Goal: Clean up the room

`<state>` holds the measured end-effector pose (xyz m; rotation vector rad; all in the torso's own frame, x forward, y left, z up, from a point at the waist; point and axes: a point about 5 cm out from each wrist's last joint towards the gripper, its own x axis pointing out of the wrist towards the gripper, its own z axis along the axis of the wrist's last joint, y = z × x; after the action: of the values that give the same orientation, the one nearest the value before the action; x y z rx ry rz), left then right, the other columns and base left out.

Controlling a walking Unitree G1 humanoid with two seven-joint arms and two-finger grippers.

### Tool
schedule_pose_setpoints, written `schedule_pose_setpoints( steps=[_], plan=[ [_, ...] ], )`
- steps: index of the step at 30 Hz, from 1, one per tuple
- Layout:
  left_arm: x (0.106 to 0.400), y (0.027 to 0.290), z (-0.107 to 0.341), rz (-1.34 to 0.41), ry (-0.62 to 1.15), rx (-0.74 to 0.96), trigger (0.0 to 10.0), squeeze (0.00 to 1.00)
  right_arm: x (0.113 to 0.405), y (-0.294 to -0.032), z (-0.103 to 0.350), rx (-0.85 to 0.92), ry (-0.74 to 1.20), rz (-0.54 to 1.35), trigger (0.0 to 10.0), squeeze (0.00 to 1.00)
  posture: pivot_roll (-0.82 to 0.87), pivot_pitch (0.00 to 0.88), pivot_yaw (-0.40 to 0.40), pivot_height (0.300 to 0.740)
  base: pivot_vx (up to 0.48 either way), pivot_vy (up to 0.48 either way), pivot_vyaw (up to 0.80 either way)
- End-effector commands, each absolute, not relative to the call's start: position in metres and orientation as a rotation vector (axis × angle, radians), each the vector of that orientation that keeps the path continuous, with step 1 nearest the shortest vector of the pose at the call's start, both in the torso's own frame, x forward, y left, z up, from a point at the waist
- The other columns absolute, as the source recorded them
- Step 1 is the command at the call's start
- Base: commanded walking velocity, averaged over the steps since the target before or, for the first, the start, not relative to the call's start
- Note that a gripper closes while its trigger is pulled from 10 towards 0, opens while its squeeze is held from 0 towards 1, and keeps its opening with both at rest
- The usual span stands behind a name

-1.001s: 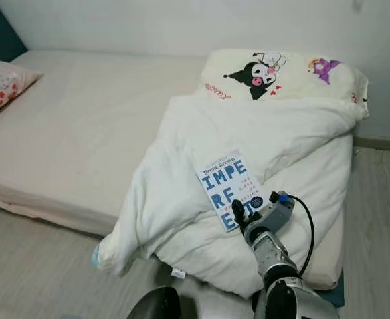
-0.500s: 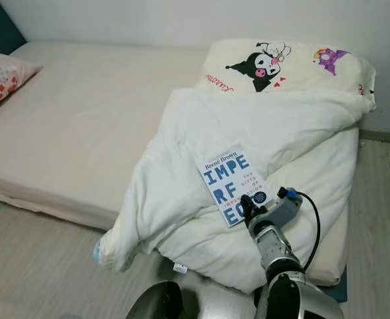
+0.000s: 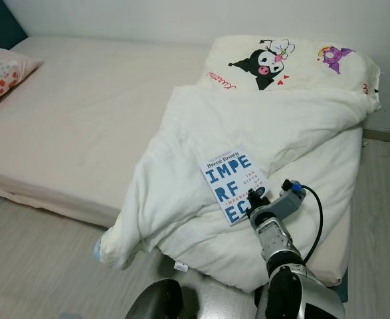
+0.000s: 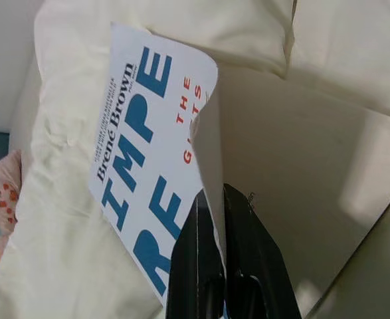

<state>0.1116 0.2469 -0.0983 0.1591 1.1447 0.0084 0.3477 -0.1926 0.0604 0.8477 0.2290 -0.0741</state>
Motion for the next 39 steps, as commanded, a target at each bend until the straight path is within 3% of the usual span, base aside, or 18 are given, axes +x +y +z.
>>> schedule_pose_setpoints(
  steps=[1,11,12,15,16,18,19,20,21,22,23,25,28,32,33,35,37,39],
  plan=[
    [0.102,0.254,-0.099,0.028,1.174,0.169,10.0,0.00,0.350,-0.189,0.063,0.882,0.205,-0.043,0.0,0.00,0.11,0.236,0.137,0.600,0.000,0.000,0.00],
    [0.122,0.259,-0.091,0.143,1.040,0.069,10.0,0.00,0.369,-0.185,0.111,0.956,-0.046,0.203,0.0,0.00,0.07,0.206,0.114,0.600,0.000,0.000,0.00],
    [0.158,0.281,-0.068,0.232,0.882,0.049,10.0,0.00,0.374,-0.182,0.133,0.967,-0.151,0.328,0.0,0.00,0.06,0.195,0.104,0.600,0.000,0.000,0.00],
    [0.158,0.281,-0.068,0.232,0.882,0.049,10.0,0.00,0.374,-0.182,0.133,0.967,-0.151,0.328,0.0,0.00,0.06,0.195,0.104,0.600,0.000,0.000,0.00],
    [0.197,0.309,-0.035,0.356,0.698,0.052,10.0,0.00,0.375,-0.179,0.157,0.966,-0.256,0.449,0.0,0.00,0.05,0.176,0.094,0.600,0.000,0.000,0.00],
    [0.197,0.309,-0.035,0.356,0.698,0.052,10.0,0.00,0.375,-0.179,0.157,0.966,-0.256,0.449,0.0,0.00,0.05,0.176,0.094,0.600,0.000,0.000,0.00],
    [0.230,0.334,0.005,0.478,0.516,0.054,10.0,0.00,0.375,-0.178,0.178,0.959,-0.343,0.544,0.0,0.00,0.03,0.165,0.089,0.600,0.000,0.000,0.00],
    [0.230,0.334,0.005,0.478,0.516,0.054,10.0,0.00,0.375,-0.178,0.178,0.959,-0.343,0.544,0.0,0.00,0.03,0.165,0.089,0.600,0.000,0.000,0.00],
    [0.263,0.352,0.051,0.564,0.316,0.030,10.0,0.00,0.373,-0.178,0.199,0.949,-0.418,0.607,0.0,0.00,0.01,0.151,0.082,0.600,0.000,0.000,0.00],
    [0.263,0.352,0.051,0.564,0.316,0.030,10.0,0.00,0.373,-0.178,0.199,0.949,-0.418,0.607,0.0,0.00,0.01,0.151,0.082,0.600,0.000,0.000,0.00],
    [0.286,0.358,0.089,0.593,0.151,-0.026,10.0,0.00,0.372,-0.179,0.213,0.937,-0.463,0.639,0.0,0.00,0.00,0.142,0.076,0.600,0.000,0.000,0.00],
    [0.316,0.356,0.140,0.550,-0.078,-0.161,10.0,0.00,0.372,-0.180,0.226,0.917,-0.501,0.665,0.0,0.00,0.00,0.136,0.072,0.600,0.000,0.000,0.00],
    [0.328,0.349,0.158,0.492,-0.160,-0.238,10.0,0.00,0.372,-0.180,0.229,0.915,-0.508,0.673,0.0,0.00,-0.01,0.128,0.064,0.600,0.000,0.000,0.00],
    [0.361,0.302,0.214,0.122,-0.398,-0.587,10.0,0.00,0.372,-0.177,0.239,0.907,-0.528,0.722,0.0,0.00,-0.02,0.115,0.053,0.600,0.000,0.000,0.00],
    [0.361,0.302,0.214,0.122,-0.398,-0.587,10.0,0.00,0.372,-0.177,0.239,0.907,-0.528,0.722,0.0,0.00,-0.02,0.115,0.053,0.600,0.000,0.000,0.00],
    [0.368,0.277,0.231,-0.106,-0.451,-0.745,10.0,0.00,0.370,-0.174,0.241,0.906,-0.528,0.755,0.0,0.00,-0.02,0.112,0.049,0.600,0.000,0.000,0.00],
    [0.369,0.245,0.226,-0.318,-0.377,-0.836,10.0,0.00,0.367,-0.168,0.240,0.908,-0.514,0.786,0.0,0.00,-0.02,0.111,0.048,0.600,0.000,0.000,0.00],
    [0.369,0.232,0.218,-0.383,-0.320,-0.869,10.0,0.00,0.367,-0.166,0.239,0.912,-0.506,0.796,0.0,0.00,-0.02,0.112,0.049,0.600,0.000,0.000,0.00]
  ],
)
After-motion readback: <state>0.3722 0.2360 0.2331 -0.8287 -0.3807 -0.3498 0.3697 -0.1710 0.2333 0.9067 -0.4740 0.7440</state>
